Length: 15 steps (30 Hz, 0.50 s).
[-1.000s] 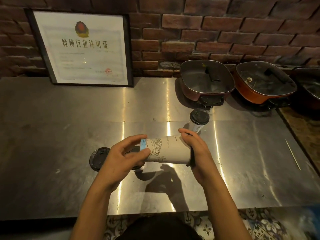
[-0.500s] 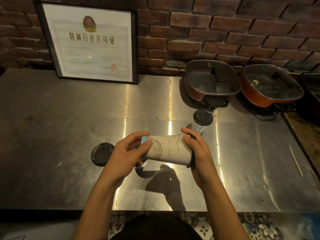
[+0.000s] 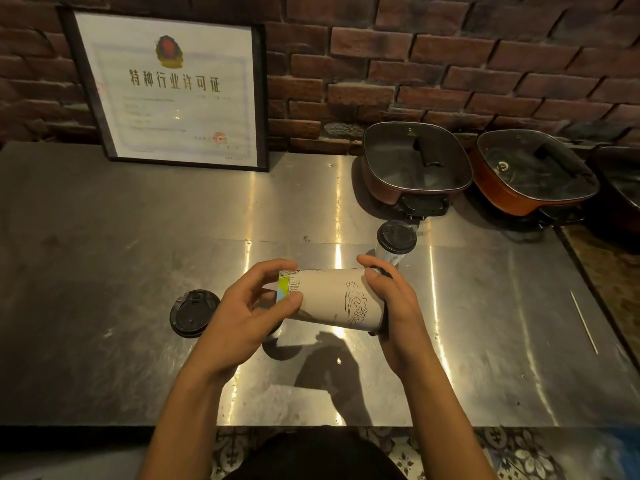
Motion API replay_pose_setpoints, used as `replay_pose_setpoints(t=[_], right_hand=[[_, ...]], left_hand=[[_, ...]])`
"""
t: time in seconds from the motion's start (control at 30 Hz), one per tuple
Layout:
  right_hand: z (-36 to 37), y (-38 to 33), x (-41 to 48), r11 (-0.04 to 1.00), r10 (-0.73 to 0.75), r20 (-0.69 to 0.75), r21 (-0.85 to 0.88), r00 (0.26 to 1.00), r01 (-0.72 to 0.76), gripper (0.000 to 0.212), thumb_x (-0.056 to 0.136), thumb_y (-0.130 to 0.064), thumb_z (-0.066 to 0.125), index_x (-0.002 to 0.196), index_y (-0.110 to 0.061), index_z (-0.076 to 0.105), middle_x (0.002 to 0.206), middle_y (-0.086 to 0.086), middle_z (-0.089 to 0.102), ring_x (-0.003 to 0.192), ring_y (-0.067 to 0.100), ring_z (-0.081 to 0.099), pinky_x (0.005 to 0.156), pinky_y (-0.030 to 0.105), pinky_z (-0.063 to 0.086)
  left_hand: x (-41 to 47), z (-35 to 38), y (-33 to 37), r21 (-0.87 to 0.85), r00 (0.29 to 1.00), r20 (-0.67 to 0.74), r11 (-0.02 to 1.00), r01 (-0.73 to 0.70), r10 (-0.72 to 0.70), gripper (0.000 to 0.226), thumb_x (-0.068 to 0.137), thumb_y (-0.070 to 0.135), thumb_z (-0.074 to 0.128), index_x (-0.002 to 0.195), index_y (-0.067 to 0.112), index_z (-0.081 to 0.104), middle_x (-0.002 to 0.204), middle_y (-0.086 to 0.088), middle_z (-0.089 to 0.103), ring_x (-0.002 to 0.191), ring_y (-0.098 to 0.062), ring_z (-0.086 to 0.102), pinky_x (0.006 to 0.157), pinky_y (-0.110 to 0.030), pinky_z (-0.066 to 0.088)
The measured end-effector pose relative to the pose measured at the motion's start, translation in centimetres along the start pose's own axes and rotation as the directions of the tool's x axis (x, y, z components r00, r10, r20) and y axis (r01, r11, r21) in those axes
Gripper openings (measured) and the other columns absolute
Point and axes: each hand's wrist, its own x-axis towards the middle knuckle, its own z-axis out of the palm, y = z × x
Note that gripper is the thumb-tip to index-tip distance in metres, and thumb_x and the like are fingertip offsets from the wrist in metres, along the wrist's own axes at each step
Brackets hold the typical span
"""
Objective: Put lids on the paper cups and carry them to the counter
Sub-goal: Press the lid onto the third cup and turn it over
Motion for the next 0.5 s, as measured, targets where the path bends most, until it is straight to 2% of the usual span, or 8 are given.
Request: replay_pose_setpoints(t=[0.07, 0.1, 0.17, 0.27, 0.33, 0.4, 0.5], right_hand=[[-0.04, 0.05, -0.05, 1.0, -0.028, 0.009, -0.005, 1.0, 0.028, 0.038, 0.082, -0.043, 0.059, 0.117, -0.033, 0.066, 0.115, 0.01, 0.063, 0.096, 0.023, 0.066, 0.051, 0.021, 0.05], [-0.07, 0.07, -0.06, 0.999, -0.044, 0.011, -0.012, 0.999, 0.044, 0.037, 0.082, -0.041, 0.059, 0.117, -0.033, 0.066, 0.114, 0.007, 0.064, 0.096, 0.022, 0.066, 0.052, 0.021, 0.051], [-0.25, 0.05, -0.04, 0.998, -0.055, 0.006, -0.03, 0.998, 0.055, 0.038, 0.083, -0.041, 0.058, 0.119, -0.033, 0.065, 0.117, 0.005, 0.063, 0.099, 0.022, 0.065, 0.052, 0.02, 0.05], [-0.64, -0.1, 0.02, 0.999, -0.026, 0.0, -0.02, 1.0, 0.026, 0.039, 0.082, -0.043, 0.057, 0.119, -0.033, 0.066, 0.122, 0.01, 0.061, 0.101, 0.027, 0.063, 0.05, 0.021, 0.049], [-0.74, -0.09, 0.03, 0.999, -0.031, -0.006, -0.019, 0.999, 0.031, 0.04, 0.082, -0.042, 0.058, 0.12, -0.033, 0.066, 0.122, 0.008, 0.061, 0.1, 0.025, 0.063, 0.052, 0.022, 0.05], [-0.73, -0.02, 0.04, 0.998, -0.059, -0.01, -0.038, 0.998, 0.059, 0.039, 0.082, -0.041, 0.059, 0.12, -0.035, 0.065, 0.119, 0.002, 0.063, 0.1, 0.021, 0.065, 0.054, 0.022, 0.051], [-0.71, -0.04, 0.04, 0.996, -0.07, -0.014, -0.055, 0.997, 0.07, 0.04, 0.082, -0.041, 0.059, 0.121, -0.036, 0.064, 0.119, -0.004, 0.064, 0.104, 0.02, 0.064, 0.056, 0.021, 0.053]], left_hand=[[0.15, 0.47, 0.33, 0.013, 1.0, -0.012, 1.0, 0.024, -0.024, 0.022, 0.091, 0.03, 0.068, 0.11, 0.042, 0.066, 0.103, 0.021, 0.069, 0.099, -0.008, 0.067, 0.071, -0.019, 0.058], [0.13, 0.51, 0.21, 0.003, 1.0, 0.002, 1.0, 0.03, -0.03, 0.022, 0.09, 0.033, 0.071, 0.109, 0.043, 0.067, 0.105, 0.02, 0.069, 0.101, -0.01, 0.067, 0.073, -0.023, 0.06], [-0.11, 0.48, 0.11, -0.024, 0.998, 0.055, 1.0, -0.001, 0.002, 0.033, 0.08, 0.038, 0.081, 0.11, 0.041, 0.069, 0.112, 0.014, 0.068, 0.108, -0.014, 0.066, 0.084, -0.031, 0.061], [-0.32, 0.5, 0.3, -0.047, 0.995, 0.088, 0.998, -0.037, 0.041, 0.04, 0.076, 0.031, 0.087, 0.111, 0.036, 0.069, 0.112, 0.013, 0.07, 0.11, -0.011, 0.066, 0.086, -0.027, 0.059], [-0.13, 0.81, 0.54, -0.004, 0.998, 0.058, 1.0, 0.016, -0.016, 0.035, 0.077, 0.042, 0.075, 0.111, 0.043, 0.067, 0.112, 0.015, 0.069, 0.109, -0.015, 0.066, 0.087, -0.034, 0.06], [0.03, 1.05, 0.48, 0.005, 0.997, 0.037, 0.998, 0.062, -0.062, 0.036, 0.079, 0.046, 0.066, 0.114, 0.041, 0.066, 0.118, 0.007, 0.068, 0.107, -0.025, 0.065, 0.087, -0.041, 0.06], [-0.21, 0.87, 0.49, -0.068, 0.997, 0.064, 0.997, 0.042, -0.038, 0.036, 0.079, 0.035, 0.084, 0.112, 0.035, 0.07, 0.116, -0.001, 0.073, 0.107, -0.024, 0.068, 0.088, -0.037, 0.06]])
